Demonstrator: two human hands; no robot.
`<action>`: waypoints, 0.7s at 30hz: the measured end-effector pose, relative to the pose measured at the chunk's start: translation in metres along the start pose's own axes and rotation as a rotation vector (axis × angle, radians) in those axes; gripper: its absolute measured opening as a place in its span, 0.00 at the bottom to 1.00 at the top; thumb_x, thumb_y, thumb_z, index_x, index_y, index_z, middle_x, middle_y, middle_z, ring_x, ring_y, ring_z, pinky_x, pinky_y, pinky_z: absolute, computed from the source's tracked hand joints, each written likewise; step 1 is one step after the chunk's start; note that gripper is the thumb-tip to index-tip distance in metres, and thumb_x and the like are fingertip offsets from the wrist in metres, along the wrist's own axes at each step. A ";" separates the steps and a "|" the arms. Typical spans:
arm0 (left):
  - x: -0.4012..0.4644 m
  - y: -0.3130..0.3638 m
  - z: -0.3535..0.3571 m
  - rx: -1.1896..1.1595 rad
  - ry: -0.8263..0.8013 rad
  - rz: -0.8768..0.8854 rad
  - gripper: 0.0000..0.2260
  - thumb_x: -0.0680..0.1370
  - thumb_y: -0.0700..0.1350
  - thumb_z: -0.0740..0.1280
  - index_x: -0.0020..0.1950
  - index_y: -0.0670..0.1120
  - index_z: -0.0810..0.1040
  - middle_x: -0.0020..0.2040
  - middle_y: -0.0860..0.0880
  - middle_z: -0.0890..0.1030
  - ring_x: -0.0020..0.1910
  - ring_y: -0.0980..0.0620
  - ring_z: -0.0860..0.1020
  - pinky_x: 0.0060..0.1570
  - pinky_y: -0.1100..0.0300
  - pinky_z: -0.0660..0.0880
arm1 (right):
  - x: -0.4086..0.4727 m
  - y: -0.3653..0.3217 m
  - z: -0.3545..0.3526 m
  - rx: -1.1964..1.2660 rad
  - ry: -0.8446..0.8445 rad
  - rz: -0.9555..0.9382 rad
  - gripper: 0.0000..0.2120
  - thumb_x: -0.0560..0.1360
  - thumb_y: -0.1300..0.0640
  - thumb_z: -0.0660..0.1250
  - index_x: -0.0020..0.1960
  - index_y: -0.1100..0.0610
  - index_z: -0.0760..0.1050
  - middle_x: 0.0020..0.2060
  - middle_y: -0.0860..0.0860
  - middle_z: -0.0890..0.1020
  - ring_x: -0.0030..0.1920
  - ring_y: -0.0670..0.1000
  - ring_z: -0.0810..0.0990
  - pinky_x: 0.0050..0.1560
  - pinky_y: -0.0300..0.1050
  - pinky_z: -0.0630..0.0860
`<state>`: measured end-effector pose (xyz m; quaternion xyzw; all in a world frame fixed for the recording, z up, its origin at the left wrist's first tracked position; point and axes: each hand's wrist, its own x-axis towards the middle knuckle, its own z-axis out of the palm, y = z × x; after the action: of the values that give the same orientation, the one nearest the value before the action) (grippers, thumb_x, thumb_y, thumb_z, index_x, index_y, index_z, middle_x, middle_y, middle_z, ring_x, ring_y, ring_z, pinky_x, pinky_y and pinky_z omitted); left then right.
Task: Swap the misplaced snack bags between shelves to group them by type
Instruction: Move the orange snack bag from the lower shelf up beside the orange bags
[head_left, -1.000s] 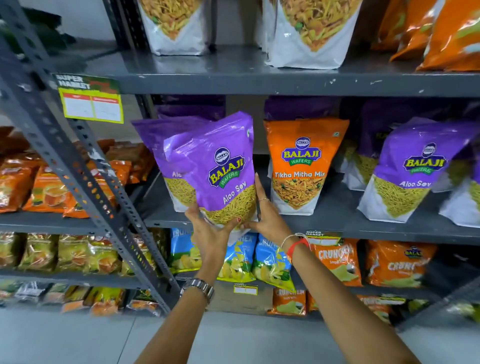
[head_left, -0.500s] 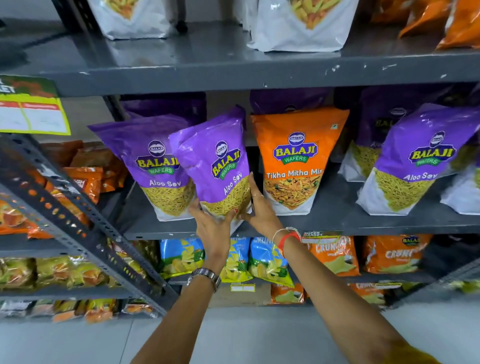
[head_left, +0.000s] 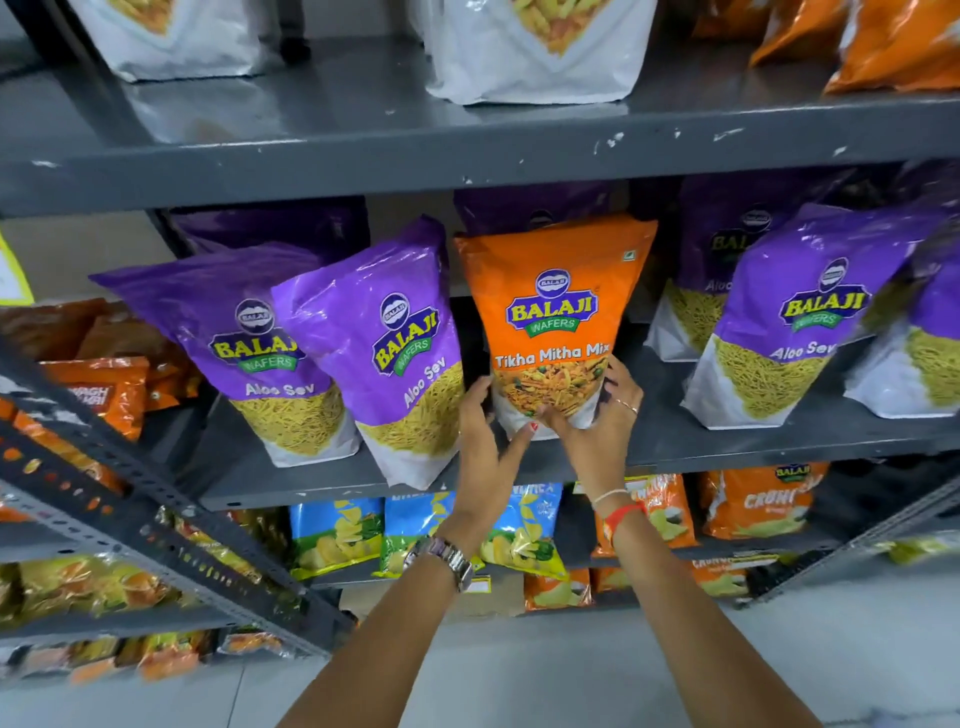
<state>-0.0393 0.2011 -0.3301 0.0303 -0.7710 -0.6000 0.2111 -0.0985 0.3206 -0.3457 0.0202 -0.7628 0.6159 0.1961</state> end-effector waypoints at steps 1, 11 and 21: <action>0.008 0.000 0.006 -0.047 -0.026 -0.077 0.33 0.74 0.43 0.69 0.73 0.49 0.55 0.70 0.59 0.59 0.70 0.63 0.60 0.69 0.67 0.60 | 0.011 0.001 -0.004 -0.024 -0.063 0.020 0.48 0.59 0.54 0.81 0.72 0.54 0.59 0.64 0.53 0.65 0.69 0.53 0.64 0.68 0.49 0.65; 0.051 -0.011 0.018 -0.162 -0.098 -0.271 0.33 0.71 0.33 0.70 0.72 0.42 0.57 0.60 0.46 0.73 0.61 0.49 0.72 0.46 0.77 0.73 | 0.050 0.015 -0.017 -0.005 -0.447 0.173 0.45 0.59 0.64 0.81 0.66 0.50 0.57 0.57 0.47 0.74 0.62 0.50 0.72 0.65 0.53 0.73; 0.001 -0.010 0.003 -0.084 -0.066 -0.170 0.26 0.72 0.33 0.69 0.63 0.53 0.65 0.54 0.54 0.77 0.53 0.67 0.76 0.48 0.72 0.74 | -0.006 -0.005 -0.044 0.024 -0.362 0.109 0.39 0.57 0.59 0.82 0.61 0.50 0.64 0.51 0.48 0.79 0.55 0.48 0.77 0.47 0.29 0.74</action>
<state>-0.0430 0.2012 -0.3396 0.0669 -0.7463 -0.6483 0.1353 -0.0795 0.3597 -0.3362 0.0916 -0.7782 0.6209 0.0219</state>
